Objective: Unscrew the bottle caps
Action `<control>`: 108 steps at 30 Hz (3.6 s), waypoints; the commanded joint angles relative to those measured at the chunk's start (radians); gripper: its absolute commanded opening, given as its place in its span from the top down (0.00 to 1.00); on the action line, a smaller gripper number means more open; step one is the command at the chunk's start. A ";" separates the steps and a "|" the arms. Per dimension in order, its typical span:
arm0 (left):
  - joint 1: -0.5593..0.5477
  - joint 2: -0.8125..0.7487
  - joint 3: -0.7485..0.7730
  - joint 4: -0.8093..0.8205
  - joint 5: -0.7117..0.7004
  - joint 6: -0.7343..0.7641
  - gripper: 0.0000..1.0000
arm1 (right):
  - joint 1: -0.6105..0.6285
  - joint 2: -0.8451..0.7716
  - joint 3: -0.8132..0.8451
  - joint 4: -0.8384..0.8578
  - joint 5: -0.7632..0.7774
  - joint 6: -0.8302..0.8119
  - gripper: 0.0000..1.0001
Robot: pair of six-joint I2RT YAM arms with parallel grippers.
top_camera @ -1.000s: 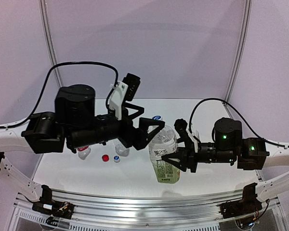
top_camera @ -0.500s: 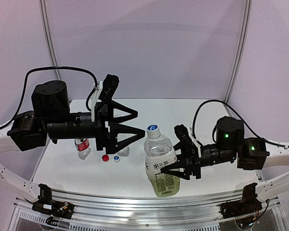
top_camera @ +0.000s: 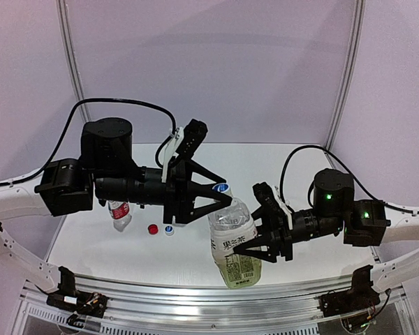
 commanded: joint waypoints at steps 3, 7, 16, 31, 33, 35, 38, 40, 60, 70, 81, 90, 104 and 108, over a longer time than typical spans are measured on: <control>0.007 0.008 0.028 0.034 0.017 -0.018 0.55 | 0.005 0.001 0.023 0.017 -0.017 -0.009 0.79; 0.007 0.003 0.026 0.042 0.016 -0.026 0.54 | 0.006 0.004 0.025 0.015 -0.020 -0.007 0.79; 0.013 0.010 0.032 0.044 -0.002 -0.035 0.52 | 0.005 0.006 0.026 0.013 -0.022 -0.007 0.79; -0.017 0.044 0.060 -0.002 -0.224 -0.145 0.94 | 0.005 0.006 0.031 -0.004 0.160 0.003 0.79; -0.052 0.068 0.092 -0.050 -0.397 -0.189 0.94 | 0.006 0.011 0.042 -0.021 0.289 0.018 0.80; -0.087 0.108 0.129 -0.097 -0.605 -0.258 0.94 | 0.006 0.025 0.057 -0.065 0.430 0.039 0.81; -0.119 0.178 0.179 -0.129 -0.772 -0.323 0.93 | 0.005 0.038 0.064 -0.087 0.523 0.043 0.82; -0.128 0.213 0.205 -0.137 -0.821 -0.346 0.93 | 0.006 0.040 0.064 -0.092 0.545 0.044 0.82; -0.148 0.012 0.076 -0.082 -0.647 -0.059 0.08 | 0.005 -0.023 0.036 -0.045 0.287 0.026 0.82; -0.046 -0.110 -0.021 0.017 -0.127 -0.012 0.13 | 0.006 -0.012 0.033 0.000 0.036 0.014 0.81; -0.038 -0.008 0.060 0.006 -0.070 -0.005 0.29 | 0.006 0.001 0.037 -0.001 -0.009 0.014 0.81; -0.033 -0.001 0.063 0.030 -0.068 -0.010 0.33 | 0.005 0.018 0.046 -0.008 -0.017 0.011 0.81; -0.005 0.013 0.065 0.016 -0.072 -0.039 0.82 | 0.006 0.026 0.050 -0.012 -0.022 0.009 0.81; -0.004 0.025 0.068 0.008 -0.090 -0.048 0.90 | 0.006 0.024 0.050 -0.013 -0.016 0.008 0.81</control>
